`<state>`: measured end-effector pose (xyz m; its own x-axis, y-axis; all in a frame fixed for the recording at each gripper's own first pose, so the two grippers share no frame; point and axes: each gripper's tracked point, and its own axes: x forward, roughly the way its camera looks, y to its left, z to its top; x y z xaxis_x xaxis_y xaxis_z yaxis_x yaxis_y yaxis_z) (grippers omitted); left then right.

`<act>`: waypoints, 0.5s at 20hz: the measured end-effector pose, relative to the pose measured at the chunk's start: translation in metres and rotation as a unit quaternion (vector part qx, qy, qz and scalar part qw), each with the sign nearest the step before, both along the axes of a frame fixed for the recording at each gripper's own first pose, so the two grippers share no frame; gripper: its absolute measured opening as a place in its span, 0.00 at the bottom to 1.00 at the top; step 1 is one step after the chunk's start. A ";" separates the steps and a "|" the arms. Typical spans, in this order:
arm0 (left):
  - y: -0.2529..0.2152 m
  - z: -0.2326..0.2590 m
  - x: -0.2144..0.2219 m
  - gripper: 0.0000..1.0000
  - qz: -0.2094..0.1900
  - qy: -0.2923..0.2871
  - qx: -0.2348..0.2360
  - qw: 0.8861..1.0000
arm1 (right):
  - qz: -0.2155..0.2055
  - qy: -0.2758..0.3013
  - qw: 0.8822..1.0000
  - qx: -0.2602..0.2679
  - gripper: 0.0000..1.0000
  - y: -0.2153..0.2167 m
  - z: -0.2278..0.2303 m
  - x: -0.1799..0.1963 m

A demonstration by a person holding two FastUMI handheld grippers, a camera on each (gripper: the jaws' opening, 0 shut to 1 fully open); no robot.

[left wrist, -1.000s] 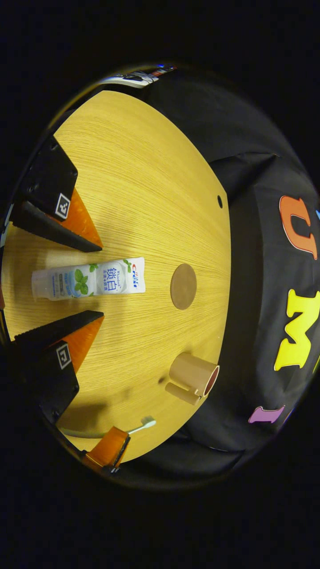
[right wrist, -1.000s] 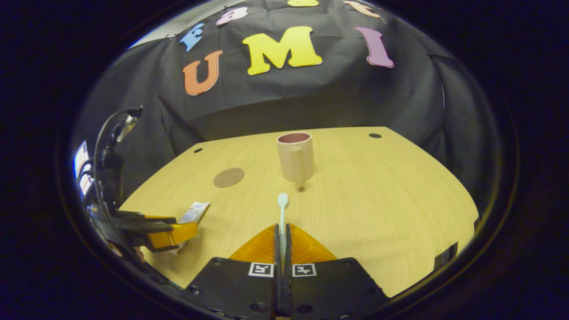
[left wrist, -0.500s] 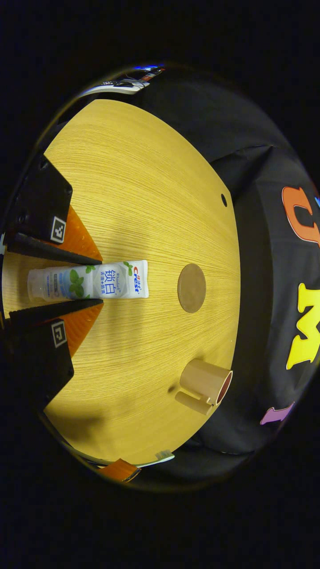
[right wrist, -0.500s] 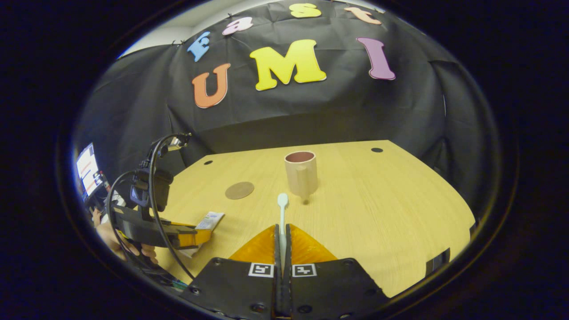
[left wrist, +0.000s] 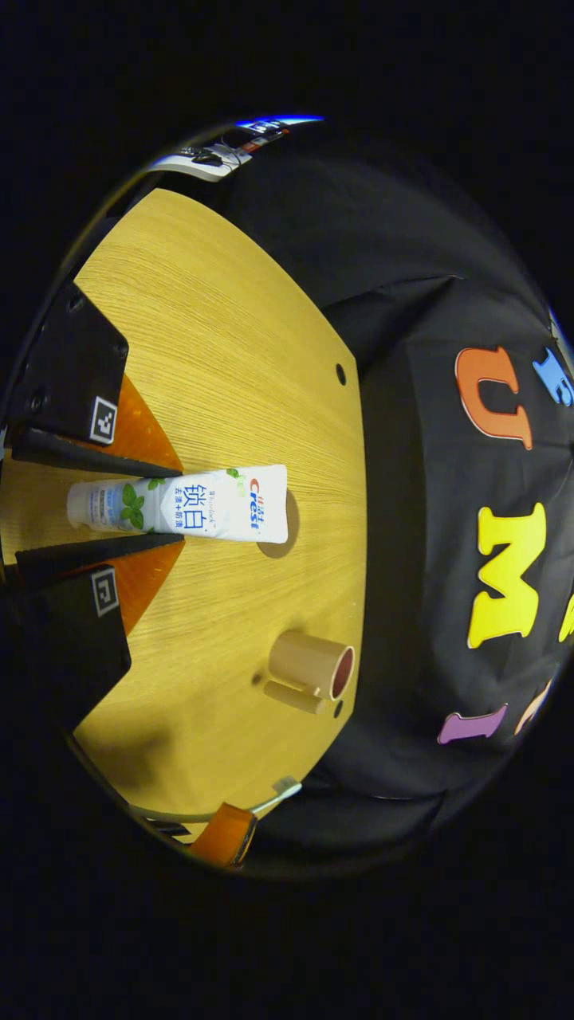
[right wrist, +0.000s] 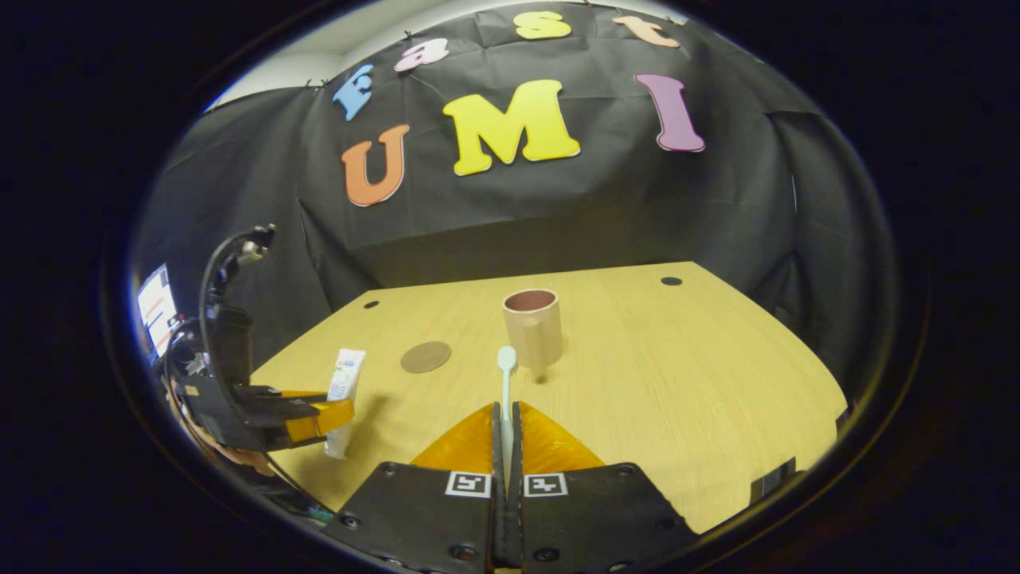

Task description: Put the toothbrush and toothpaste on the desktop into the cup, then pick up the cup and place it on the coaster on the desktop.

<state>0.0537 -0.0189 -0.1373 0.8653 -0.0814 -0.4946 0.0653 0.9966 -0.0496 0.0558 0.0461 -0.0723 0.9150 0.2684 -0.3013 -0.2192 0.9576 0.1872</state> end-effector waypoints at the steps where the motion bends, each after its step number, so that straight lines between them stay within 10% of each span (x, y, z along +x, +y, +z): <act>1: -0.003 0.006 -0.001 0.42 -0.003 -0.015 -0.008 1.000 | -0.001 -0.004 1.000 0.000 0.00 0.000 0.003 0.002; 10: -0.013 0.048 0.003 0.40 -0.016 -0.100 -0.022 0.995 | 0.005 -0.031 0.999 0.005 0.00 0.016 0.038 0.040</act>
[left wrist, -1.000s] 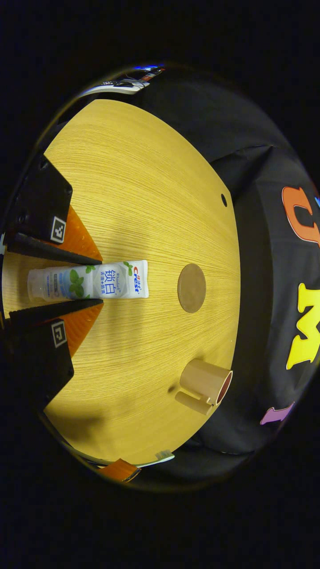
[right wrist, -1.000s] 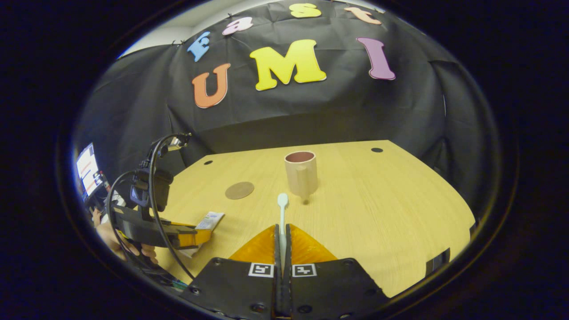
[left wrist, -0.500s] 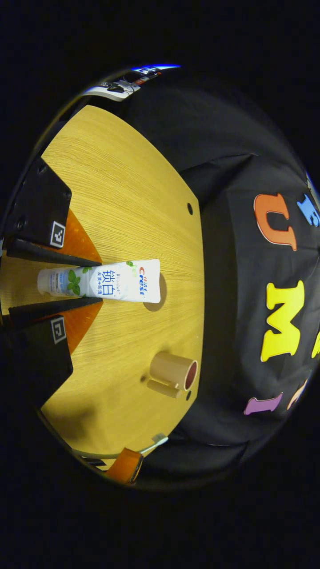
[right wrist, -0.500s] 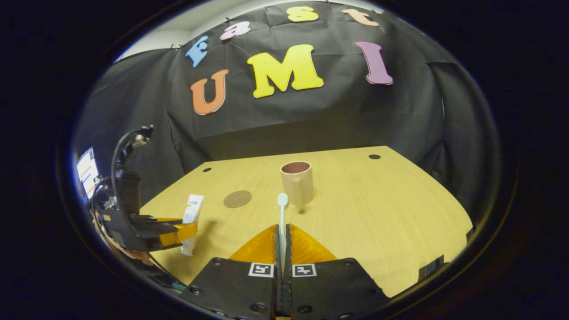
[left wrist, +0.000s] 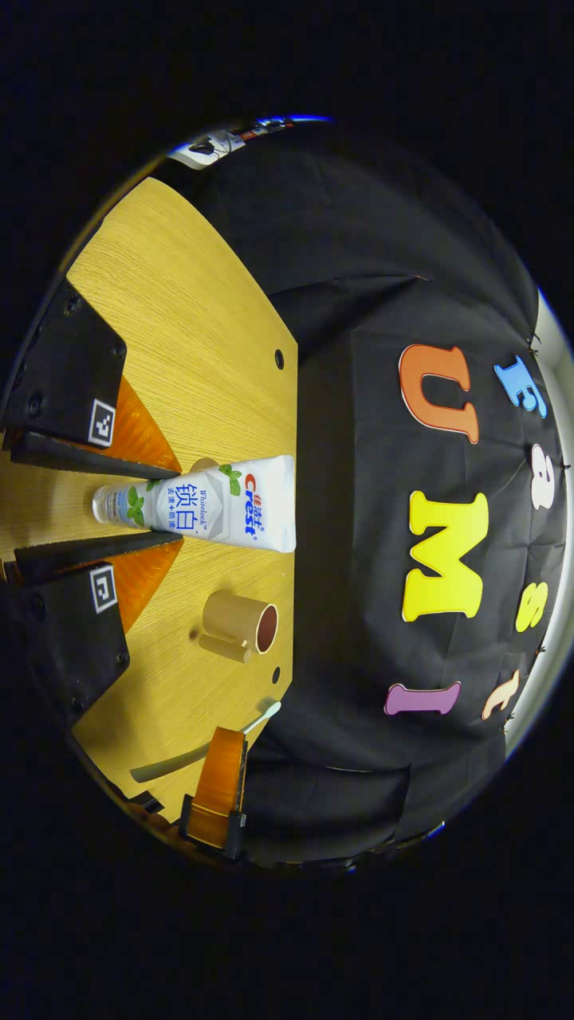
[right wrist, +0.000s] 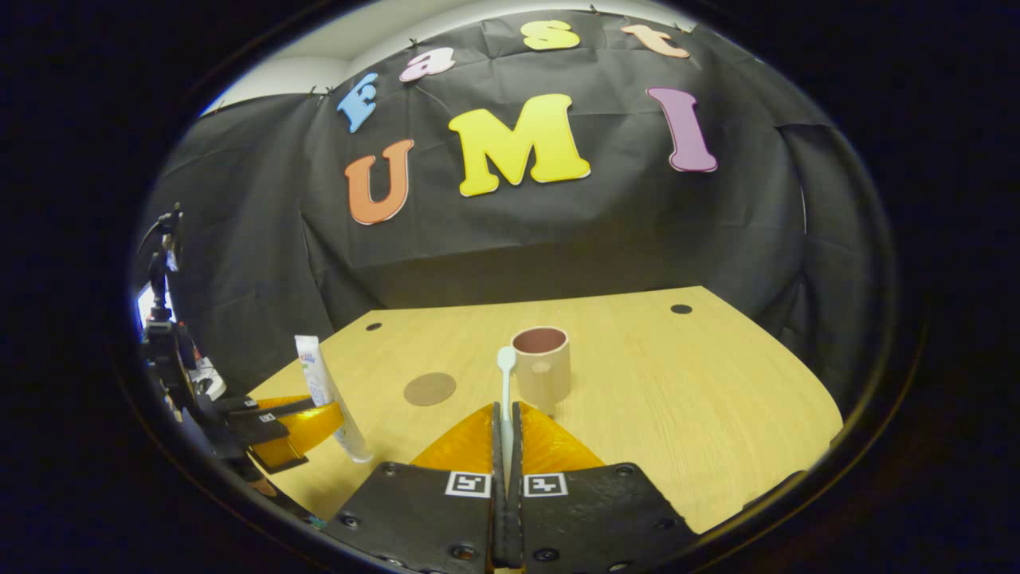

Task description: Put the toothbrush and toothpaste on the desktop into the cup, then pick up the cup and place it on the coaster on the desktop.

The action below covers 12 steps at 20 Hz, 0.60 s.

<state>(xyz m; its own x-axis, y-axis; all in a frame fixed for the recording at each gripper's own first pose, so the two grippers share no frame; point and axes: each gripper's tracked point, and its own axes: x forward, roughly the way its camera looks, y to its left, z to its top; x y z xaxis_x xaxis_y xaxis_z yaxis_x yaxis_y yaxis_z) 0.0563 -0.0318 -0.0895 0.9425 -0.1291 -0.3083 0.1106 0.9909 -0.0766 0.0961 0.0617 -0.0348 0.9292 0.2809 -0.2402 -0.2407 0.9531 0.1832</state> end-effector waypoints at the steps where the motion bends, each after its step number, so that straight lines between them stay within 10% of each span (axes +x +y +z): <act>1: -0.001 0.000 0.000 0.40 -0.002 -0.002 -0.003 1.000 | 0.002 -0.005 1.000 0.003 0.00 0.002 0.006 0.007; 12: -0.006 0.001 0.021 0.39 -0.007 -0.006 -0.010 1.000 | 0.011 -0.076 0.997 0.022 0.00 0.016 0.078 0.124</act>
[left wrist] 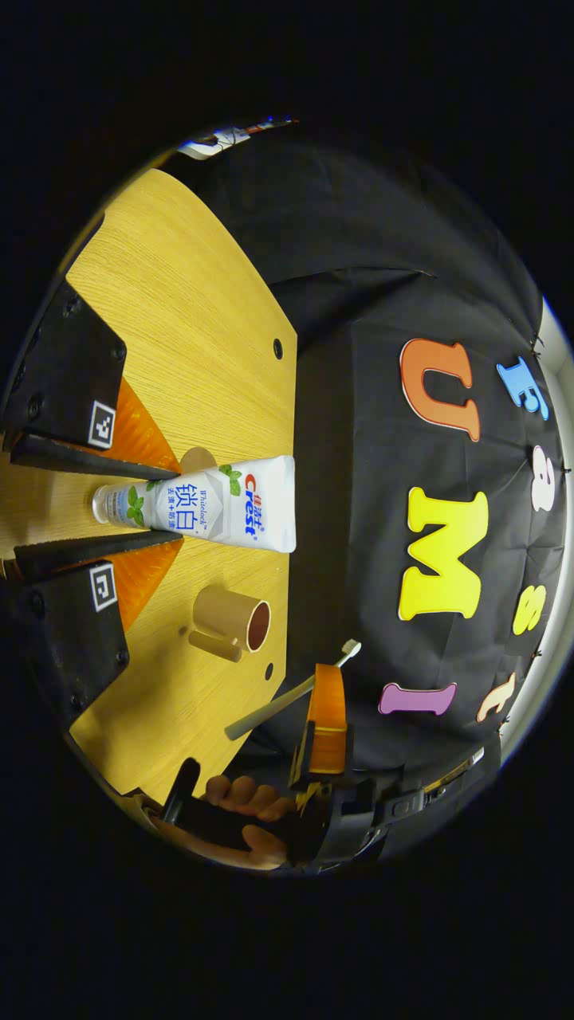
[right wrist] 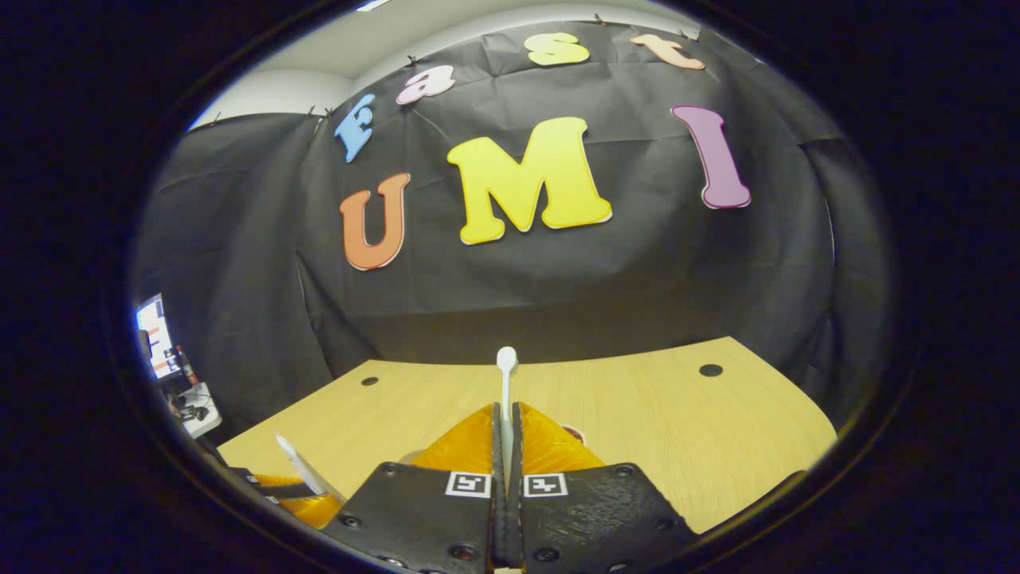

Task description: Put the toothbrush and toothpaste on the desktop into the cup, then pick up the cup and place it on the coaster on the desktop.

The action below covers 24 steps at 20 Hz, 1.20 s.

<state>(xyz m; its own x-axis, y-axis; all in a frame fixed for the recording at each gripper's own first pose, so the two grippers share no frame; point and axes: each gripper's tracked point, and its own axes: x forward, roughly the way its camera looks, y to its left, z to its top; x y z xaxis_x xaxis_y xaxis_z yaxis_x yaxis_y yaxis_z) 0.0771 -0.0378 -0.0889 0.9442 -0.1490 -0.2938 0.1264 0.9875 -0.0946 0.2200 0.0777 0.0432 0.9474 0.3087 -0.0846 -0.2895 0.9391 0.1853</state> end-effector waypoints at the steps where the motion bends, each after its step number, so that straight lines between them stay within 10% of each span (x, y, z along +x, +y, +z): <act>1: -0.001 0.000 0.003 0.39 0.000 -0.004 0.001 1.000 | -0.004 -0.005 1.000 0.000 0.00 -0.001 0.003 0.014; 9: -0.011 0.009 0.015 0.39 -0.014 -0.022 -0.003 1.000 | -0.022 -0.029 0.999 -0.021 0.00 0.006 -0.007 0.104; 24: -0.022 0.004 0.017 0.38 -0.018 -0.018 -0.005 1.000 | -0.018 -0.004 1.000 0.013 0.06 -0.007 -0.023 0.114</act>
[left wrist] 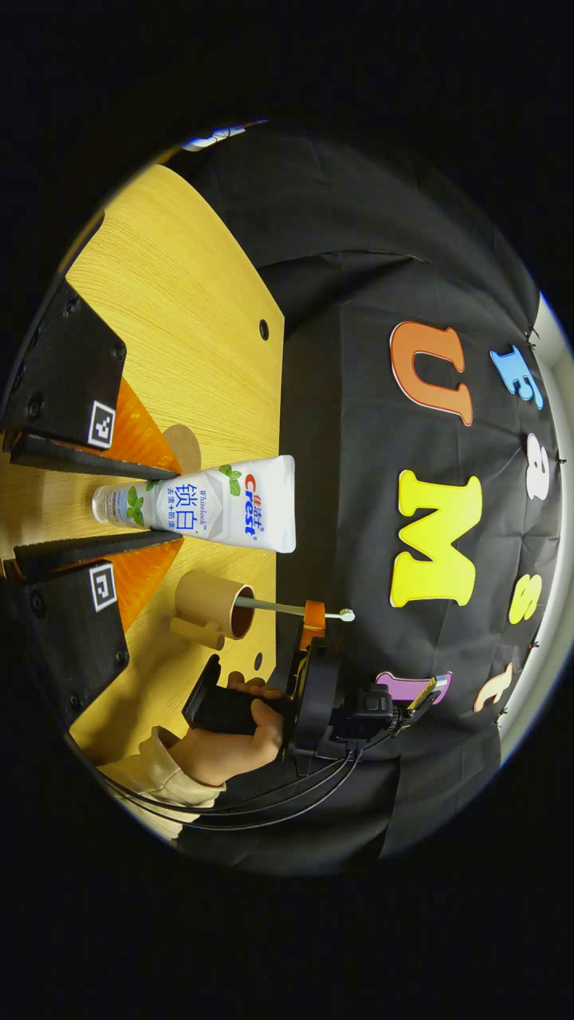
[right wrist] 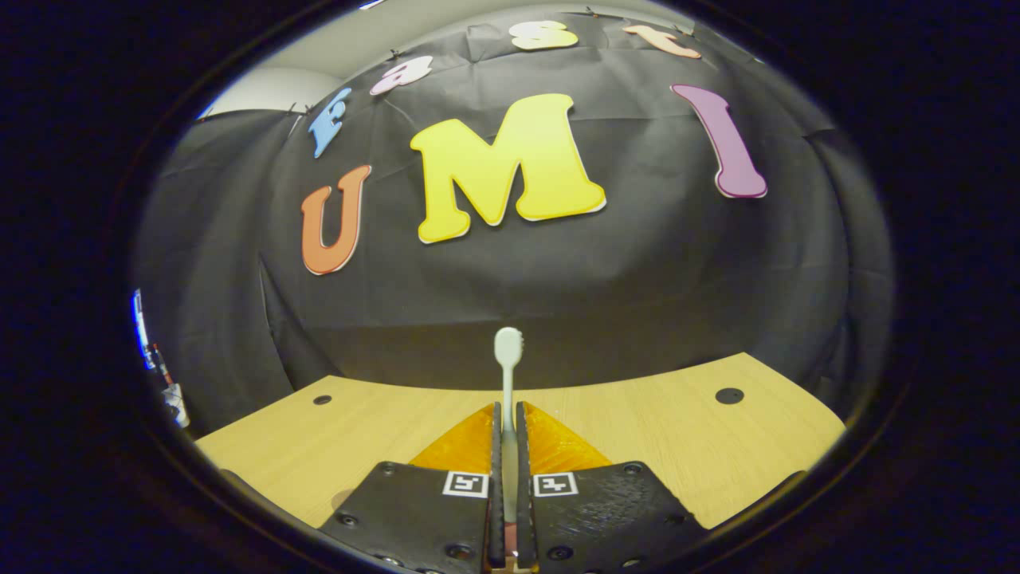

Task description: Put the toothbrush and toothpaste on the desktop into the cup, then pick up the cup and place it on the coaster on the desktop.

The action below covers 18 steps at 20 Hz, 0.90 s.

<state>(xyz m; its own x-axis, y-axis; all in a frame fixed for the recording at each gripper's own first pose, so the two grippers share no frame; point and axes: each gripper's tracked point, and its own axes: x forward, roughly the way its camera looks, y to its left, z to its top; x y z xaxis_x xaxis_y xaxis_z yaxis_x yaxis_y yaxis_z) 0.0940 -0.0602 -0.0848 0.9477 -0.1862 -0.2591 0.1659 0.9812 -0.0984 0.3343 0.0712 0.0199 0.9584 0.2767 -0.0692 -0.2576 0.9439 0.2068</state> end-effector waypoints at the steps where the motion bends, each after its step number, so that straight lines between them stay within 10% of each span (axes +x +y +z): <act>1: 0.000 0.000 0.001 0.38 0.001 0.001 -0.001 1.000 | 0.002 0.005 1.000 0.003 0.07 0.001 -0.004 0.000; 6: -0.002 0.007 0.006 0.38 0.005 -0.011 -0.002 1.000 | 0.014 0.006 1.000 -0.008 0.25 -0.002 -0.009 -0.013; 11: -0.016 0.025 0.024 0.38 -0.002 -0.031 -0.016 0.999 | 0.006 -0.046 0.998 -0.040 0.96 -0.018 0.009 -0.041; 18: -0.034 0.056 0.058 0.39 0.003 -0.069 -0.016 0.998 | -0.017 -0.082 0.996 -0.044 0.97 -0.064 0.023 -0.090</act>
